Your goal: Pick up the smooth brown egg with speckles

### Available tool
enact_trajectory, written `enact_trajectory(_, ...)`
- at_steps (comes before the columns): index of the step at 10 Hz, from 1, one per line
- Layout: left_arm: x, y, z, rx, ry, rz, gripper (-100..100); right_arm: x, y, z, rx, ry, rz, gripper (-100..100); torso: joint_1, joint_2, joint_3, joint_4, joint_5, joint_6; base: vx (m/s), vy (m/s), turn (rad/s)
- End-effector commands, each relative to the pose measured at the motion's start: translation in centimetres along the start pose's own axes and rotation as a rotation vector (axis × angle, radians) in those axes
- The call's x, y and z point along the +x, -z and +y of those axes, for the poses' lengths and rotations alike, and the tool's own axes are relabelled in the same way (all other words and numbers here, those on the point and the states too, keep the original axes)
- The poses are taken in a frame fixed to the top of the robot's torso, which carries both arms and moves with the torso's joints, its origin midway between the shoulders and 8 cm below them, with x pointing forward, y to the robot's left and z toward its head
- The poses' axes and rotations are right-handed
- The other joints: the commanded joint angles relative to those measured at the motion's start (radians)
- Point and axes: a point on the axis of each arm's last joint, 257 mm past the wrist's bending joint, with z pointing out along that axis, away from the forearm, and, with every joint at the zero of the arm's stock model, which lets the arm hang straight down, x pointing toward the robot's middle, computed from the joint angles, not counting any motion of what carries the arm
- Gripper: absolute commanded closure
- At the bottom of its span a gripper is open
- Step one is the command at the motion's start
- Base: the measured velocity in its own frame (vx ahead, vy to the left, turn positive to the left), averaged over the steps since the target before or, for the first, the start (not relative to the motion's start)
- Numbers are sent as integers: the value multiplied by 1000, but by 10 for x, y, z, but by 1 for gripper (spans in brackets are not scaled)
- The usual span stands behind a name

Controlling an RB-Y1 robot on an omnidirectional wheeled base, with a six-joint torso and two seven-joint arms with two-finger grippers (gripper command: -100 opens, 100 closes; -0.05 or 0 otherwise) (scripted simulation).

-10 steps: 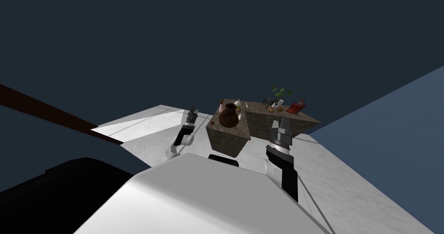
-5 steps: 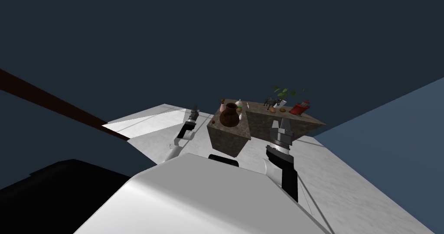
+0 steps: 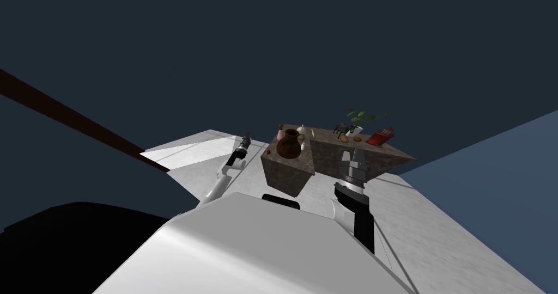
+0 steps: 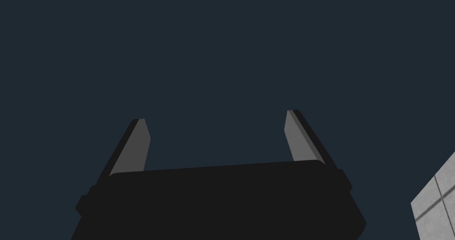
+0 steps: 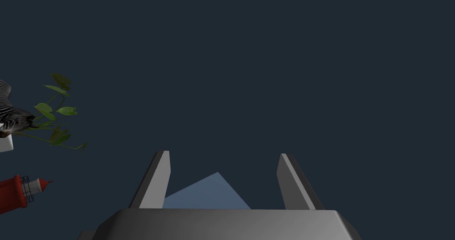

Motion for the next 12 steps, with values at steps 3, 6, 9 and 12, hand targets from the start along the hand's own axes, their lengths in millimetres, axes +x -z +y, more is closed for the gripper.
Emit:
enact_trajectory(3, -7, -24, 31, -98, -4, 3, -100, 0, 0, 0, 0, 0, 0, 0, -1, 0, 0, 0, 0, 0, -16, -40, 48)
enact_trajectory(6, -12, -33, 54, -168, -7, 3, -100, 0, 0, 0, 0, 0, 0, 0, -2, 0, 0, 0, 0, 0, -17, -44, 36)
enact_trajectory(9, -21, -52, 78, -258, -15, 0, -100, 0, 0, 0, 0, 0, 0, 0, -1, -1, 0, 0, 0, 0, -14, -47, 35)
enact_trajectory(12, -25, -58, 99, -335, -19, 2, -100, 0, 0, 0, 0, 0, 0, 0, -2, 0, 0, 0, 0, 0, -15, -50, 28)
